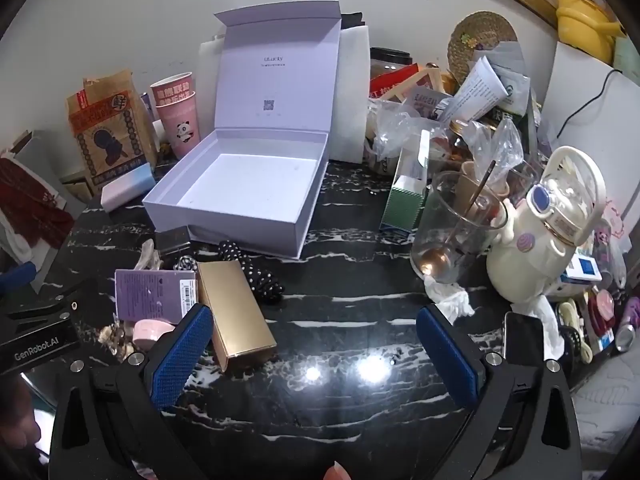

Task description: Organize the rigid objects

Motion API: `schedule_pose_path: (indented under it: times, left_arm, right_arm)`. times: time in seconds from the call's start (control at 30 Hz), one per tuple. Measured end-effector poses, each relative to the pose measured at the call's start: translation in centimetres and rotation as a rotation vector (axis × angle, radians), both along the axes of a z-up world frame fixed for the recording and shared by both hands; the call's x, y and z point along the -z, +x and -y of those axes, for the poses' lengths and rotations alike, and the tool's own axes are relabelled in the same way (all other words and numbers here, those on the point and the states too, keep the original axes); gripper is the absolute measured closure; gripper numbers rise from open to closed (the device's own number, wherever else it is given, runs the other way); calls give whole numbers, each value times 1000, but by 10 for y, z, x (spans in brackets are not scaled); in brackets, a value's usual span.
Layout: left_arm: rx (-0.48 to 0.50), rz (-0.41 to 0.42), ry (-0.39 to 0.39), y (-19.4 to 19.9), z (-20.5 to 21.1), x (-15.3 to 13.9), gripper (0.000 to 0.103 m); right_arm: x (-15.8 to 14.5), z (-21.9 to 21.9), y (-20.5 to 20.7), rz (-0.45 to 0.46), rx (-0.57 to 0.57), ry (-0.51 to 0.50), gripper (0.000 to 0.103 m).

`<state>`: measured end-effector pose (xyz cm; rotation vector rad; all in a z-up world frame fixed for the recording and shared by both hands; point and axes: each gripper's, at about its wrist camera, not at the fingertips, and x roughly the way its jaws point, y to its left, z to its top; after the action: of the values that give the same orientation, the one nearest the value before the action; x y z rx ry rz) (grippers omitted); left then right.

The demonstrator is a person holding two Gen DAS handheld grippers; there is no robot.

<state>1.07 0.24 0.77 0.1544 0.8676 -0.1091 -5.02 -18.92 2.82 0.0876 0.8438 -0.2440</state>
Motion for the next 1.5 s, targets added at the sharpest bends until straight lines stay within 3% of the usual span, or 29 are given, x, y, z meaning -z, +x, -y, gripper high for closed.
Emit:
schedule_pose_path:
  times: [1.5]
  left_arm:
    - [6,-24,-10,8,-2,2,0]
  right_arm:
    - [-1,-1,6,-3,-8,-8,0]
